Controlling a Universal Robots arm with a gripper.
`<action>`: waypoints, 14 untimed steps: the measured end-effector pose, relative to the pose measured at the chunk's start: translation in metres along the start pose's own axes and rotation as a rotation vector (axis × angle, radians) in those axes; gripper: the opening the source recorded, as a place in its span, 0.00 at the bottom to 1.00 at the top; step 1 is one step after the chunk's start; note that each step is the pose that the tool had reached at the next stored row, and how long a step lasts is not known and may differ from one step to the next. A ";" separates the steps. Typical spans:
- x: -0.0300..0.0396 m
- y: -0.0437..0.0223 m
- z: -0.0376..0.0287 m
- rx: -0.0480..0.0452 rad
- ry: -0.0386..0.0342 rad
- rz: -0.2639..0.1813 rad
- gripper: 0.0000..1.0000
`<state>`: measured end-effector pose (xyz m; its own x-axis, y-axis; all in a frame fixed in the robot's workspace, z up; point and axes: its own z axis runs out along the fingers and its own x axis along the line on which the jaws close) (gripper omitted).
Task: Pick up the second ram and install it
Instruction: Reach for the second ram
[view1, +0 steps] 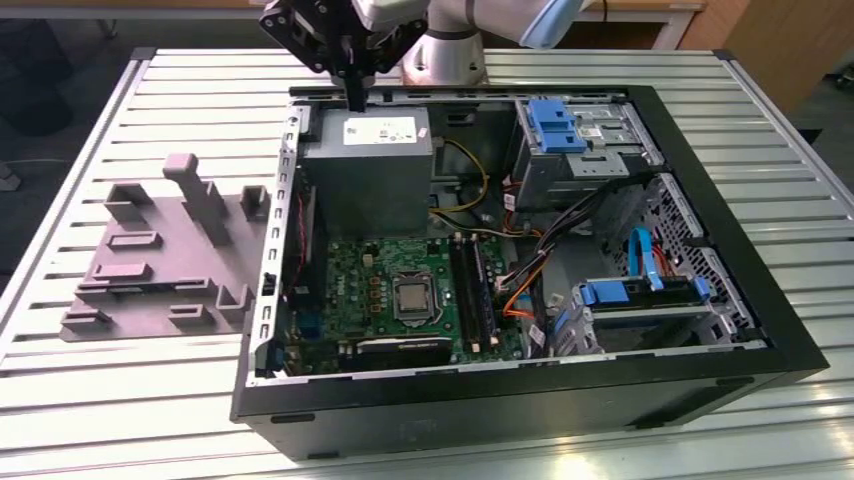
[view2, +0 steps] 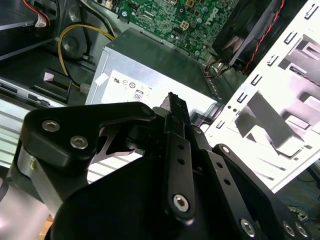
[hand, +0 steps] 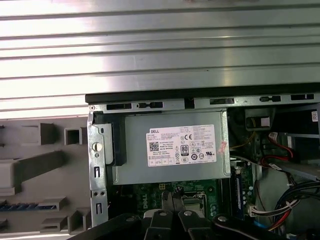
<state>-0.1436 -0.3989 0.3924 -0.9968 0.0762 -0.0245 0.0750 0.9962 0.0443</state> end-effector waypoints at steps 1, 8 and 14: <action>0.0003 0.0000 0.0000 0.0000 0.0000 0.000 0.11; 0.0027 -0.0002 0.0002 0.0000 0.0000 0.000 0.11; 0.0048 -0.0004 0.0003 0.0000 0.0000 0.000 0.11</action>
<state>-0.1485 -0.3989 0.3919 -0.9968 0.0762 -0.0244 0.0751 0.9962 0.0443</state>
